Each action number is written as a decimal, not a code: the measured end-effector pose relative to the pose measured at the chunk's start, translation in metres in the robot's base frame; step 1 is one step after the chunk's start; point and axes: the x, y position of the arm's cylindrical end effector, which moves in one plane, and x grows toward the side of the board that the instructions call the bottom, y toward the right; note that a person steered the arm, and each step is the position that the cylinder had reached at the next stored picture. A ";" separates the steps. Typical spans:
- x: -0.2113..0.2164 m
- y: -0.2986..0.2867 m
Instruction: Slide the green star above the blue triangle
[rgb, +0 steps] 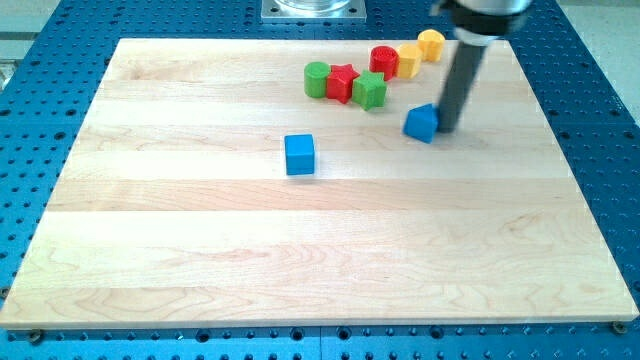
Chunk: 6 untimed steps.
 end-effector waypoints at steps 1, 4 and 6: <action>0.014 -0.056; -0.055 0.007; -0.081 -0.079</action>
